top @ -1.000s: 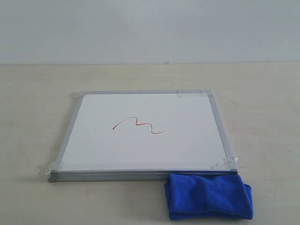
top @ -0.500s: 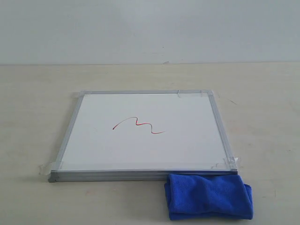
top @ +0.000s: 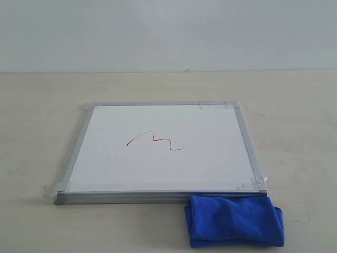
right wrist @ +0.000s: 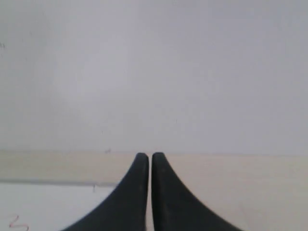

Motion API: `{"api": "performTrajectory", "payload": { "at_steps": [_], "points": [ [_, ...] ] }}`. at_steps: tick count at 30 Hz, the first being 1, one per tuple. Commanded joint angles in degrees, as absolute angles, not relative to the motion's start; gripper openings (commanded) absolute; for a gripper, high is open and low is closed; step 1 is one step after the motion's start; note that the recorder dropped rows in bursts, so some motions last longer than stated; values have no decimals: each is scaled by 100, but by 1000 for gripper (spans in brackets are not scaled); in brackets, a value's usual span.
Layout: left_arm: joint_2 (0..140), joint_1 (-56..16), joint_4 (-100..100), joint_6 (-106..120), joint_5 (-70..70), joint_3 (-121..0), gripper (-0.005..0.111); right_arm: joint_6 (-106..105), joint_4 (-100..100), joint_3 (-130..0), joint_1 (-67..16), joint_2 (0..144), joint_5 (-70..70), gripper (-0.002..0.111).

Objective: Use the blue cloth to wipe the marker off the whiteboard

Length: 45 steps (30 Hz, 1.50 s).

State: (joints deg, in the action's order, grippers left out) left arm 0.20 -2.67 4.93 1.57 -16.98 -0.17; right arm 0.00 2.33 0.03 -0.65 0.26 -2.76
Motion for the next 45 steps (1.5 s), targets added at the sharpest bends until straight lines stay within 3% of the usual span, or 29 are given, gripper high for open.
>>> {"api": "performTrajectory", "payload": {
  "at_steps": [1, 10, 21, 29, 36, 45],
  "points": [
    [0, -251, 485, 175, -1676, 0, 5, 111, 242, -268, -28, 0, -185, 0],
    [0, -251, 485, 175, -1676, 0, 5, 124, 242, -1764, -28, 1523, 1276, 0],
    [0, -251, 485, 175, -1676, 0, 5, 135, 245, -2072, -28, 1897, -646, 0],
    [0, -251, 485, 175, -1676, 0, 5, 135, 245, -2072, -28, 2188, -407, 0],
    [0, -251, 485, 175, -1676, 0, 5, 135, 255, -2113, -73, 3321, -297, 0],
    [0, -251, 485, 175, -1676, 0, 5, -1027, 229, -3114, -1091, 5080, 951, 0]
  ]
}}
